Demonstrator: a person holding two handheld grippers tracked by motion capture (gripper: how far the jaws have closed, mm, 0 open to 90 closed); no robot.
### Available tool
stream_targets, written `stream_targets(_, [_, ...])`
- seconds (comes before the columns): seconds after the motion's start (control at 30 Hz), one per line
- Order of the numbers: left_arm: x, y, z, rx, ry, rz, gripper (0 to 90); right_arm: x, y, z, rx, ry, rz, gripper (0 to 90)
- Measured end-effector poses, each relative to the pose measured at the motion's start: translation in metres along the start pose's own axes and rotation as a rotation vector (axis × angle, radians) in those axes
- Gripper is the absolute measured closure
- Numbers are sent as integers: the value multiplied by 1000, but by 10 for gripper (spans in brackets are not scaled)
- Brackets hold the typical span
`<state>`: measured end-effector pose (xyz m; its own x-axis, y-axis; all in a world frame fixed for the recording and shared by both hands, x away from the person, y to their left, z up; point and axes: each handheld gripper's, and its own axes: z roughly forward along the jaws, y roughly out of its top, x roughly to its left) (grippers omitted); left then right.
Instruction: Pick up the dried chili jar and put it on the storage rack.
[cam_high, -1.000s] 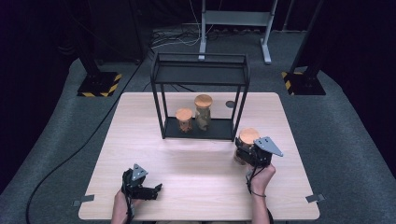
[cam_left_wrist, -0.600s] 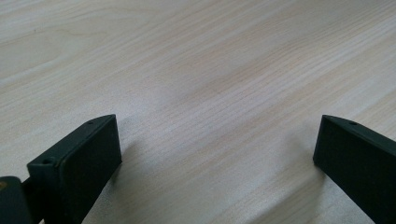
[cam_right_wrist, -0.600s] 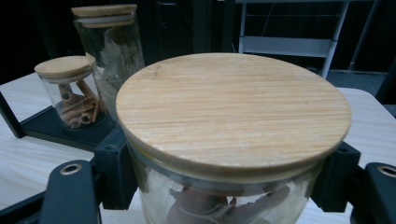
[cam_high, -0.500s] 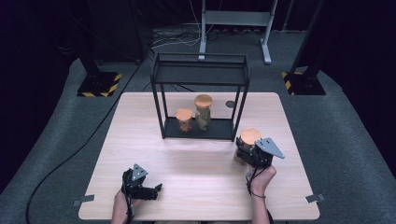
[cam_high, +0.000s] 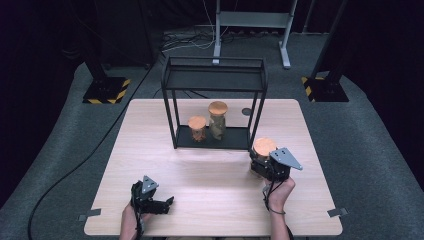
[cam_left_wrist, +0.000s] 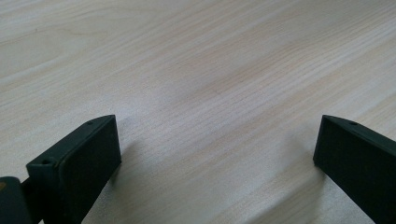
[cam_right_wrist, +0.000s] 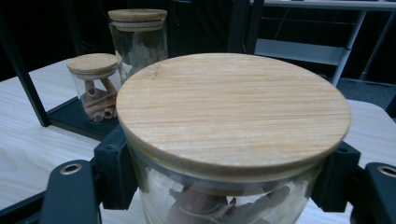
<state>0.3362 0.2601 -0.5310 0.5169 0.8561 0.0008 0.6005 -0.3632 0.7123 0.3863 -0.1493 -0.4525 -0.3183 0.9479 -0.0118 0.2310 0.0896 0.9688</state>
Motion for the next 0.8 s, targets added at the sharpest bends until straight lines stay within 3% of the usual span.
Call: stream_targets(0.8, [0, 0, 0, 2, 0, 1, 0, 14, 11, -1, 6, 41, -29, 247])
